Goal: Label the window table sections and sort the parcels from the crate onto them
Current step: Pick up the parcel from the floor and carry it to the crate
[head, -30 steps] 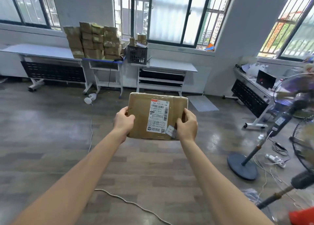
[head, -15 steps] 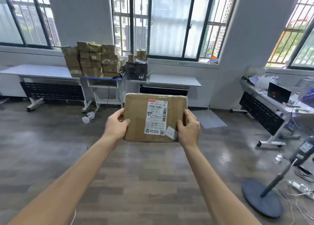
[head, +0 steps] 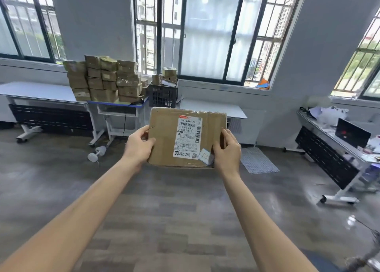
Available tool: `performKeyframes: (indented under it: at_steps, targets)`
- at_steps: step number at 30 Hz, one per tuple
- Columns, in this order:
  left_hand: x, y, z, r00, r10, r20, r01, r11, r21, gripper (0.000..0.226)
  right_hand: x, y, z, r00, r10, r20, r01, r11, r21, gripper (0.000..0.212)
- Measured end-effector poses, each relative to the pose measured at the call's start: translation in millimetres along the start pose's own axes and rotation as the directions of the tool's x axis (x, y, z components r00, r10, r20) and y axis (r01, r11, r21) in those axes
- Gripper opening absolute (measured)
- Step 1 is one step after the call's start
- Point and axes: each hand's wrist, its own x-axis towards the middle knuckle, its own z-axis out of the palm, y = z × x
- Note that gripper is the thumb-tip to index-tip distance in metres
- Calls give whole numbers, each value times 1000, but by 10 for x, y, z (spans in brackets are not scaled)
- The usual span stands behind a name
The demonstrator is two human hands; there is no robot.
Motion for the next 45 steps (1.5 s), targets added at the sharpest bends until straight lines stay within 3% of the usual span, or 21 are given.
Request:
performKeyframes:
  at_steps: [14,25,35,45]
  targets:
    - [2886,-280,475,1000,-15,11,15,1000,-14,51,2312,233,1774,1000,3,-19,-3,1000,-12,45]
    - [4592,-505,1193,1000,2,29,-3,1000,20,51,3900,774,2589,998,55,-23,-54,998,30,46]
    - [6261,-494,2108,998,48,-33,-46,997,58,53,5747,1287,3226,1000,4,-3,-4,997,79,50]
    - [7855,-867,2457,999,-4,-39,6,999,51,57,7033,1664,4131,999,-30,38,28,998,60,53]
